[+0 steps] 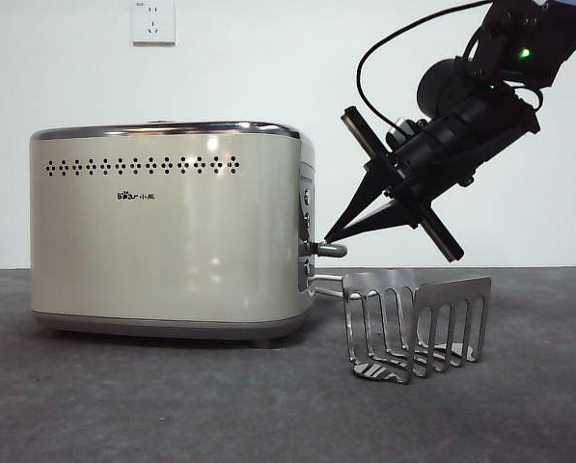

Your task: Pick up a slice of bread from the rack,put the bread on the toaster,press the button

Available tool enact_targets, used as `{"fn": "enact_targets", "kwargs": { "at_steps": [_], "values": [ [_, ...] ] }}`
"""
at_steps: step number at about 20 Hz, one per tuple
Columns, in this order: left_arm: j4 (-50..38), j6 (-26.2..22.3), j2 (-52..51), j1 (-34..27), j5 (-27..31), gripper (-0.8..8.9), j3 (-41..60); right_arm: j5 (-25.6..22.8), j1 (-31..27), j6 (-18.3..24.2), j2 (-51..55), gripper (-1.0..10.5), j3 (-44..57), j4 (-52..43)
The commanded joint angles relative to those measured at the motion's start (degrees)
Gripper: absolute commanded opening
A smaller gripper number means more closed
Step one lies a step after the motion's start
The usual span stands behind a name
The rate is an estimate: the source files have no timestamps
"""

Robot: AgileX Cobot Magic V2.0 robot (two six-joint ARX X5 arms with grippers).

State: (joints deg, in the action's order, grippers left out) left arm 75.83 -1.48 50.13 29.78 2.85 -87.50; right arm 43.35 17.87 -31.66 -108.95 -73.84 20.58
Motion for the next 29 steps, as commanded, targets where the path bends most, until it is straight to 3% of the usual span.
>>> {"fn": "enact_targets", "kwargs": {
  "at_steps": [1, 7, 29],
  "values": [
    [-0.2, -0.52, -0.15, 0.13, 0.15, -0.09, 0.46, -2.47, 0.2, 0.9, -3.85, -0.1, 1.42, 2.27],
    [-0.2, -0.55, -0.15, 0.13, 0.15, -0.09, 0.46, -5.88, 0.17, 2.6, -4.59, -0.1, 1.42, 5.42],
    [-0.2, -0.46, -0.15, 0.13, 0.09, -0.09, 0.46, -8.48, 0.17, 4.74, -4.59, -0.1, 1.42, 8.59]
  ]
}}
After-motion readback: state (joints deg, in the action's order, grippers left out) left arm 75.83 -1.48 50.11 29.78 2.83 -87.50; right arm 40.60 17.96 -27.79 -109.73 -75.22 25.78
